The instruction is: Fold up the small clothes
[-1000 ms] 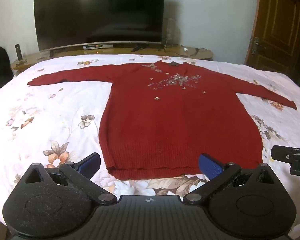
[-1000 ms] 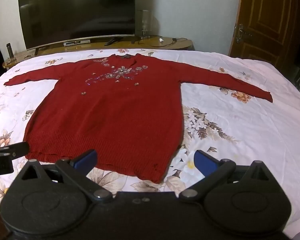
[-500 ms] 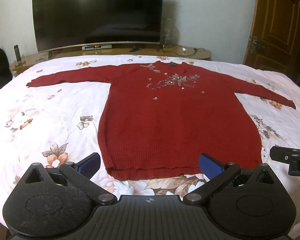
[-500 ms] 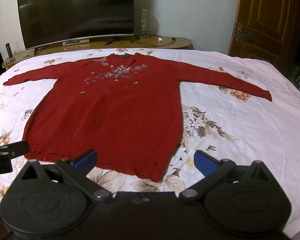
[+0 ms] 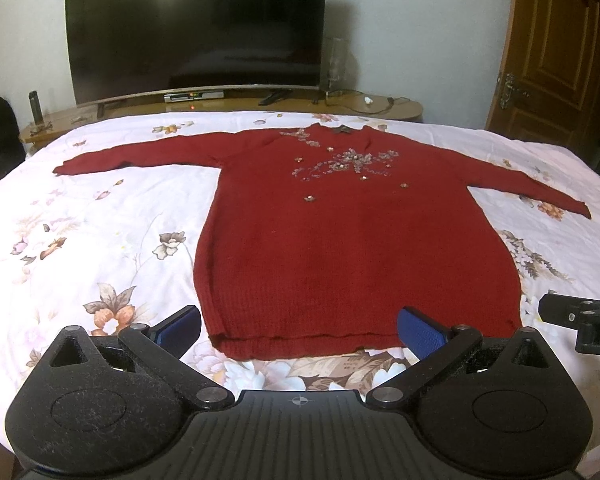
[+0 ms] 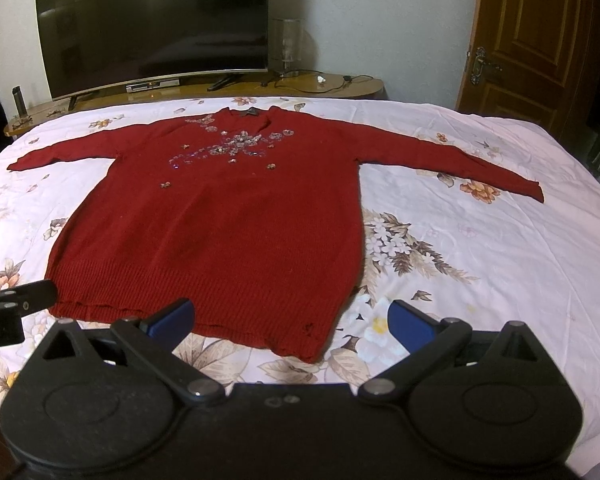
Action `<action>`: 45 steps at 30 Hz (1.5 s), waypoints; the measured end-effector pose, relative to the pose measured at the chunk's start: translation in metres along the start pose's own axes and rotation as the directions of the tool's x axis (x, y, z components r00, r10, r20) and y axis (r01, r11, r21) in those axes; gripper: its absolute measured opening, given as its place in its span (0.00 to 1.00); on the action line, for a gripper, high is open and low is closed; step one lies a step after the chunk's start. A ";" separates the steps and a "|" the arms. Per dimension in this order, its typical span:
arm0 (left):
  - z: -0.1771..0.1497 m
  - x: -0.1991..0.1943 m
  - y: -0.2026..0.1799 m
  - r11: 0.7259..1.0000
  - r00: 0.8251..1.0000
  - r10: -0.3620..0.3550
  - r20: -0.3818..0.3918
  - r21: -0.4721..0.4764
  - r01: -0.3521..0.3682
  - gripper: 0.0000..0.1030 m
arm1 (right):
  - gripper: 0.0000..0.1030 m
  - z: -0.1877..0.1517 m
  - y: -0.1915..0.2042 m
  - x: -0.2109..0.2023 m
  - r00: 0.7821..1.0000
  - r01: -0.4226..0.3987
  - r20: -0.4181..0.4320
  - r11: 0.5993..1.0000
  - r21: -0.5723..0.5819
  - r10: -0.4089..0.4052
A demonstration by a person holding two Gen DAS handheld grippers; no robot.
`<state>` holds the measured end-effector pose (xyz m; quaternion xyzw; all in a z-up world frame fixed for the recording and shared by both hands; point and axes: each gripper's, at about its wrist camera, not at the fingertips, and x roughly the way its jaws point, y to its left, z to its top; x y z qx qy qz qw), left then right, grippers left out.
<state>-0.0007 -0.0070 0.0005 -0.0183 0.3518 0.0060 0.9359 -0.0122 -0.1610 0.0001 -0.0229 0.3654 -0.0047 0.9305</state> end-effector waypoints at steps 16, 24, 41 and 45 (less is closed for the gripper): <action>-0.001 -0.002 -0.002 1.000 1.000 0.003 0.001 0.001 -0.003 1.00 | 1.00 -0.001 -0.003 -0.001 1.000 -0.004 0.002 1.000 0.002 0.004; -0.001 -0.002 -0.002 1.000 1.000 0.004 0.001 0.001 -0.004 1.00 | 1.00 0.000 -0.003 -0.001 1.000 -0.007 0.002 1.000 0.002 0.007; -0.002 -0.002 0.000 1.000 1.000 0.004 0.000 -0.002 -0.004 1.00 | 1.00 -0.001 -0.001 -0.001 1.000 -0.008 0.005 1.000 -0.004 0.008; -0.002 -0.001 0.000 1.000 1.000 0.005 -0.002 -0.002 -0.005 1.00 | 1.00 -0.001 -0.001 -0.001 1.000 -0.008 0.005 1.000 -0.004 0.008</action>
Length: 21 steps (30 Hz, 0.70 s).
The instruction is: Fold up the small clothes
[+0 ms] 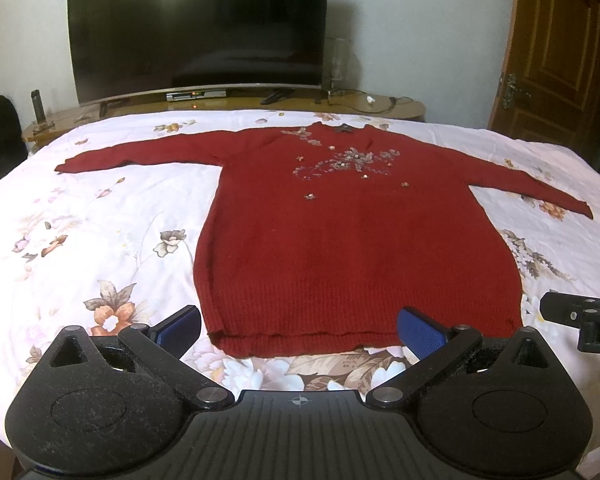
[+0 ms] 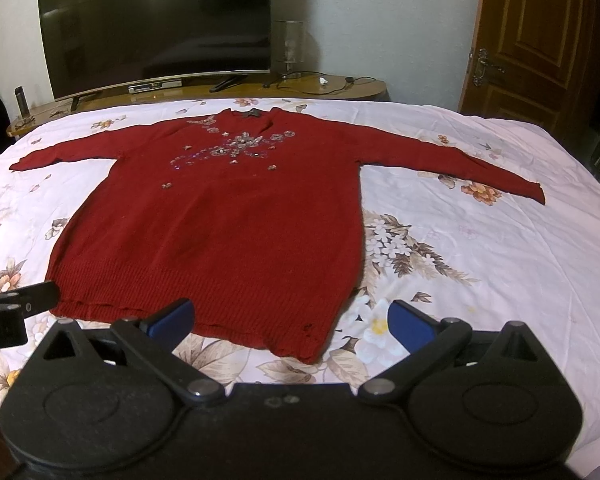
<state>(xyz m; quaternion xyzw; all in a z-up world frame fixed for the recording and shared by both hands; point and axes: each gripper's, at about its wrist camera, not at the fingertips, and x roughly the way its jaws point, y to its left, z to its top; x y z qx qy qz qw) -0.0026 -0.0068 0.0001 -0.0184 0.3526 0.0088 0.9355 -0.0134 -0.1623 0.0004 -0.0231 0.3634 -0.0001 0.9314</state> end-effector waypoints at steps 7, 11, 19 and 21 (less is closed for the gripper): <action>0.003 -0.002 -0.001 1.000 0.999 -0.013 0.029 0.022 0.013 1.00 | 1.00 0.000 -0.001 0.001 1.000 -0.004 0.001 1.000 -0.003 0.004; 0.018 0.000 0.005 0.998 0.994 -0.055 0.090 -0.001 0.055 1.00 | 1.00 0.006 -0.010 -0.002 0.998 -0.034 0.061 0.999 -0.010 0.035; 0.077 0.067 -0.008 0.994 0.978 -0.104 0.183 0.006 0.105 1.00 | 0.95 0.046 -0.087 0.022 0.980 -0.072 0.196 0.985 0.159 0.040; 0.092 0.093 -0.016 0.995 0.978 -0.094 0.187 -0.003 0.097 1.00 | 0.98 0.059 -0.109 0.035 0.972 -0.045 0.236 0.978 0.204 -0.004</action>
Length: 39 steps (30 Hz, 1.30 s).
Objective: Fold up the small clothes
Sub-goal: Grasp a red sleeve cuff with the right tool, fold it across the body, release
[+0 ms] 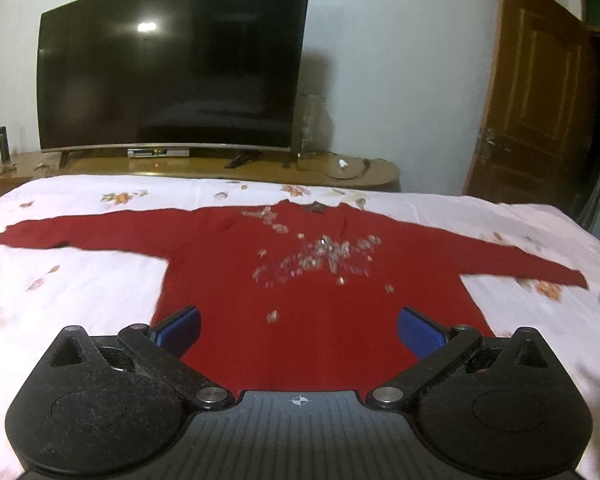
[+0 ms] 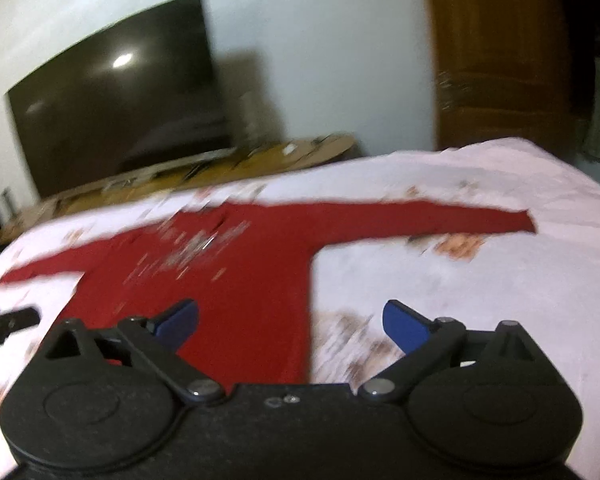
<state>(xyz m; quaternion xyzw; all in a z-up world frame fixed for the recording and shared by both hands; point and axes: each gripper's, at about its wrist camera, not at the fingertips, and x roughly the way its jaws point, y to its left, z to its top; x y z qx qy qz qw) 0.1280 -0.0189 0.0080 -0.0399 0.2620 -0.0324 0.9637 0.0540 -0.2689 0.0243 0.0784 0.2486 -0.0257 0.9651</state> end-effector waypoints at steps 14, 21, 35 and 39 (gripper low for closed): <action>0.023 0.191 0.031 0.989 0.984 0.128 -0.124 -0.053 -0.136 1.00 | 0.39 0.033 -0.225 0.201 0.963 0.242 -0.033 0.802 0.546 -0.268; 0.020 0.233 0.047 0.984 0.972 0.148 -0.182 -0.074 -0.163 1.00 | 0.36 0.006 -0.307 0.245 0.959 0.192 -0.012 0.621 0.760 -0.282; 0.027 0.228 0.079 0.980 0.967 0.156 -0.202 -0.093 -0.178 1.00 | 0.06 0.040 -0.297 0.263 0.935 0.301 -0.049 0.716 0.630 -0.350; 0.036 0.219 0.102 0.976 0.975 0.107 -0.193 -0.167 -0.140 1.00 | 0.06 0.069 -0.252 0.261 0.944 0.268 0.021 0.803 0.533 -0.329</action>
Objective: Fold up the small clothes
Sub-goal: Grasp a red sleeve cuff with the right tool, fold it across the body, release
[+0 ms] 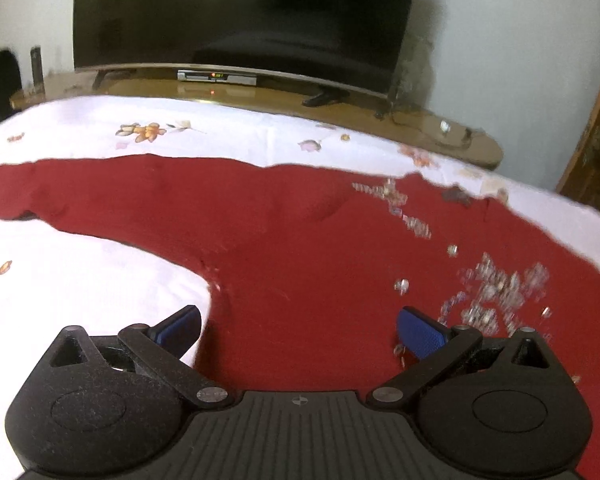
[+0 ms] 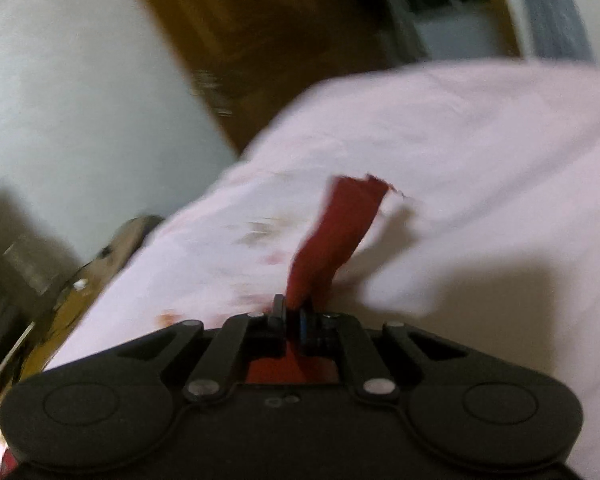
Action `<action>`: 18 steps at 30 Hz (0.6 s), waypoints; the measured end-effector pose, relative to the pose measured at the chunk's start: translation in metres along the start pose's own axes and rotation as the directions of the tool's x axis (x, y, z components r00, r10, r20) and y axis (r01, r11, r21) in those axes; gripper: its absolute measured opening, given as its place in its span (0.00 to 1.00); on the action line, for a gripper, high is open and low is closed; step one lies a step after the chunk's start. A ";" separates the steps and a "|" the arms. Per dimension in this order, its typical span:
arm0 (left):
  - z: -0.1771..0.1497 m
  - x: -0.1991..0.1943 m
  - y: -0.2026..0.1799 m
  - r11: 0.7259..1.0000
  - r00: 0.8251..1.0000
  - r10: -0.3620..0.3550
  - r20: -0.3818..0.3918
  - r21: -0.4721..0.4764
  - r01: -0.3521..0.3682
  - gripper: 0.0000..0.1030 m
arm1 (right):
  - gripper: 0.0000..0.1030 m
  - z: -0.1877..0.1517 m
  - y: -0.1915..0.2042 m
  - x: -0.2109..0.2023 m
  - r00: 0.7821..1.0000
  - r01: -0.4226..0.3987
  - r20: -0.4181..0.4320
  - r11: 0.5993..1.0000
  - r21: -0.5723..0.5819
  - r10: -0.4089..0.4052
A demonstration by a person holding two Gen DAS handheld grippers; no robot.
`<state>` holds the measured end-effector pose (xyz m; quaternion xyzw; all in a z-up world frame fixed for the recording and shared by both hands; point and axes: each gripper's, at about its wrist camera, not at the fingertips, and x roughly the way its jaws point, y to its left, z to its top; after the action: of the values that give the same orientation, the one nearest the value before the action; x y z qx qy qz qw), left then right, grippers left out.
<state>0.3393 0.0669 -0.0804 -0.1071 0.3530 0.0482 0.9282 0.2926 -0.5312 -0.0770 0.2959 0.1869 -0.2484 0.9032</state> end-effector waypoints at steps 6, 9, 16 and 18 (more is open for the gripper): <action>0.005 -0.004 0.021 0.998 0.999 -0.025 0.021 -0.049 0.026 1.00 | 0.06 -0.040 0.138 -0.039 0.980 -0.192 -0.014 0.920 -0.342 0.200; 0.004 -0.009 0.034 0.998 1.000 -0.021 0.017 -0.056 0.022 1.00 | 0.06 -0.081 0.206 -0.058 0.946 -0.314 -0.084 0.824 -0.472 0.312; 0.006 -0.030 0.070 0.998 0.999 -0.041 0.030 -0.053 0.042 1.00 | 0.06 -0.200 0.326 -0.074 0.846 -0.530 -0.318 0.616 -0.583 0.427; 0.009 -0.033 0.076 0.998 0.999 -0.030 0.034 -0.050 0.031 1.00 | 0.06 -0.233 0.344 -0.073 0.828 -0.560 -0.377 0.576 -0.596 0.415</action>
<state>0.3077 0.1428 -0.0643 -0.1351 0.3346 0.0448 0.9315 0.3816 -0.1188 -0.0655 0.0044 0.2635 0.1286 0.9560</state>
